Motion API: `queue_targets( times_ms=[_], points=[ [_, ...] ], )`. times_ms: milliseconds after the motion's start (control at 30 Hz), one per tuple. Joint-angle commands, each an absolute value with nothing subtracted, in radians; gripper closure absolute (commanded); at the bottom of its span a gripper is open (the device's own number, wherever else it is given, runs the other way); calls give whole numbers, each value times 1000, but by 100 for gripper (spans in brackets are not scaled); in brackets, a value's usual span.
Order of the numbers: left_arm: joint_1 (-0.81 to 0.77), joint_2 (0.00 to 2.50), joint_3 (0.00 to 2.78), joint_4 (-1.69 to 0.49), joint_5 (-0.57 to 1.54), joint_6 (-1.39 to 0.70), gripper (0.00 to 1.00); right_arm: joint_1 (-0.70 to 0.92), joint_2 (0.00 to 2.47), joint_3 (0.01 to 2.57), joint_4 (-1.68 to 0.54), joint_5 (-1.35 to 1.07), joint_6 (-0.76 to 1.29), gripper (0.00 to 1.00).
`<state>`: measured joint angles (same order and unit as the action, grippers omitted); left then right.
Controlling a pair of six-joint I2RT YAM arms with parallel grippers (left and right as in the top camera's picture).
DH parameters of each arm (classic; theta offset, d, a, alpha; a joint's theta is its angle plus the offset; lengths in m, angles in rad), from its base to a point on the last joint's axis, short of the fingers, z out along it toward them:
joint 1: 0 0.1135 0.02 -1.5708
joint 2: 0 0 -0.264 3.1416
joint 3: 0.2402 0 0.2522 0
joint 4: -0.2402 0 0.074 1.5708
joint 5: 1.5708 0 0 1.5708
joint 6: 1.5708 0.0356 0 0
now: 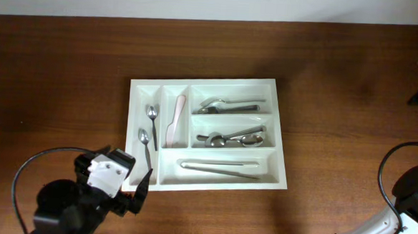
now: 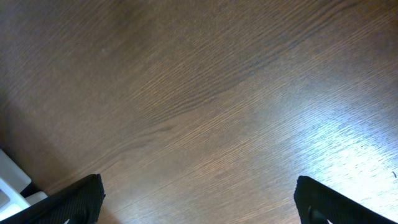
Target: Pack container
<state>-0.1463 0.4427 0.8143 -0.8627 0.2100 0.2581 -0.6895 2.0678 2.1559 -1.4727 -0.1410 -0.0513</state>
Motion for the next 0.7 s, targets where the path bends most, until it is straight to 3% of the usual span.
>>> queue_targets(
  times_ms=[0,467,667],
  points=[
    [-113,345,653,-717,159,294,1,-688,2067,2154,-1473,-146,-44,1],
    [-21,14,269,-421,159,294,1,-688,2067,2154,-1473,-146,-44,1],
    [-21,5,154,-226,156,294,1,-688,2067,2154,-1473,-146,-44,1]
  ],
)
